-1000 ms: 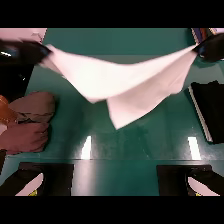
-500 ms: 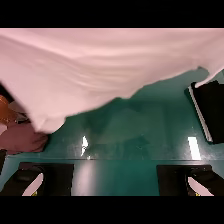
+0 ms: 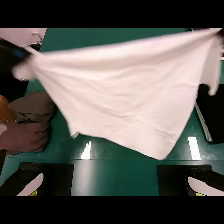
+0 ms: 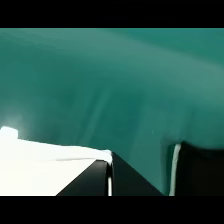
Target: Fold the shirts.
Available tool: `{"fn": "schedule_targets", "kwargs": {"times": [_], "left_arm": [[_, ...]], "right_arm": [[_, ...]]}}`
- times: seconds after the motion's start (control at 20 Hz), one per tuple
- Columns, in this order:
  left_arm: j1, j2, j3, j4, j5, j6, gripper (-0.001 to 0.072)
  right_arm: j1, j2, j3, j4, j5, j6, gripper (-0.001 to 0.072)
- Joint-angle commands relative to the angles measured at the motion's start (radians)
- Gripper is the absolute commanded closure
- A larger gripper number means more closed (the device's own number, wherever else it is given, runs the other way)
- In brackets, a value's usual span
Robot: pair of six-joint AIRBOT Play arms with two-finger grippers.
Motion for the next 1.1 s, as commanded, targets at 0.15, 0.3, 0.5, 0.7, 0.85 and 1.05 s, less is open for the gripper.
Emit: {"fn": "schedule_targets", "kwargs": {"times": [0.15,0.3,0.5,0.7,0.85,1.05], "left_arm": [[-0.002,-0.316,-0.328,-0.007,0.200,0.040,0.0678],[-0.002,-0.488,-0.252,-0.049,0.369,0.056,0.0678],[-0.002,-0.622,-0.137,-0.164,0.497,0.127,0.0677],[0.020,-0.643,-0.088,-0.158,0.513,0.099,0.0177],[0.111,-0.643,-0.015,-0.158,0.311,0.079,0.0176],[0.207,-0.642,-0.091,-0.144,0.113,0.085,0.0176]], "right_arm": [[-0.158,-0.328,-0.161,0.272,-0.043,-0.044,0.0701],[-0.217,-0.416,-0.114,0.274,-0.050,-0.042,0.0701],[-0.250,-0.450,-0.084,0.274,-0.079,-0.042,0.0699],[-0.273,-0.450,-0.084,0.285,-0.086,-0.042,0.0432],[-0.330,-0.450,-0.085,0.456,-0.023,-0.047,0.0401],[-0.401,-0.416,-0.144,0.592,0.060,-0.054,0.0402]]}}
